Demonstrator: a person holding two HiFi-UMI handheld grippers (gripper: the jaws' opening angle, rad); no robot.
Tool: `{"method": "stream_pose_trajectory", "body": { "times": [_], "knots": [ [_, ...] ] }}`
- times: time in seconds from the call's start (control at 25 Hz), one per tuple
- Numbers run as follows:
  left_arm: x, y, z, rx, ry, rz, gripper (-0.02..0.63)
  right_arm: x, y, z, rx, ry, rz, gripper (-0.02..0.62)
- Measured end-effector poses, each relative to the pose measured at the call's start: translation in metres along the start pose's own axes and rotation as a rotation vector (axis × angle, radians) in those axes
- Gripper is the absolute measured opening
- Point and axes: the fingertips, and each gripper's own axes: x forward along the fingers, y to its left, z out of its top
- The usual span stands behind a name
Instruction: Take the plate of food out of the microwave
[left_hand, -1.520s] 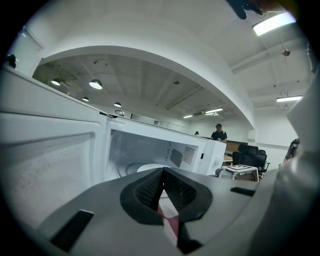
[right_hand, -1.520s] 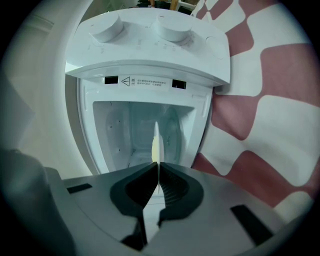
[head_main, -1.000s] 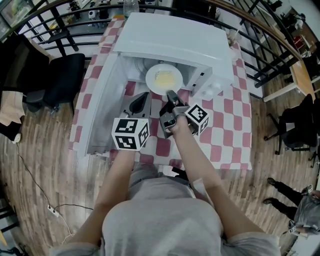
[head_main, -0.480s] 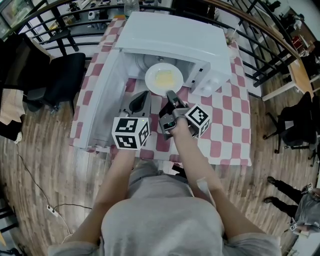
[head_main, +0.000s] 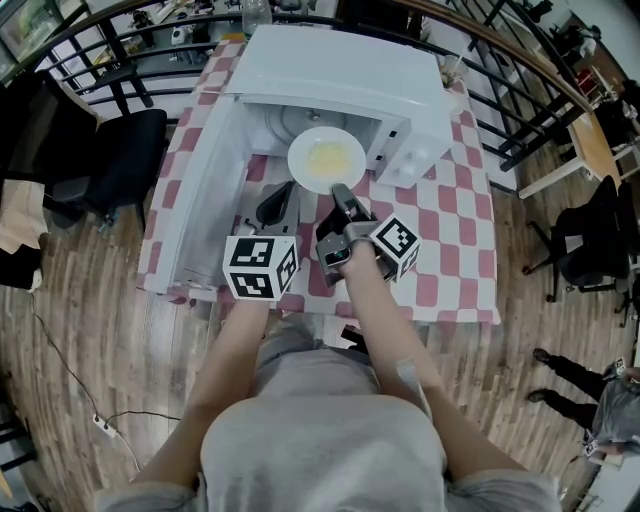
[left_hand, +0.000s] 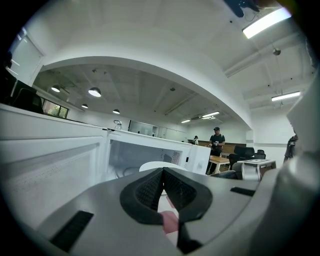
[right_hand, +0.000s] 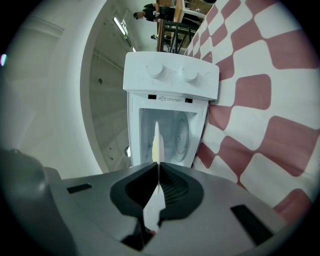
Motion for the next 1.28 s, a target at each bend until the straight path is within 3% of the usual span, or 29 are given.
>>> {"method": "stream_pose_trajectory", "body": {
  "times": [1.28],
  "knots": [
    [-0.037,-0.017,0.009,0.022,-0.057,-0.003,0.002,-0.055,0.035,-0.013,-0.011,-0.062,0.039,0.032]
  ]
}}
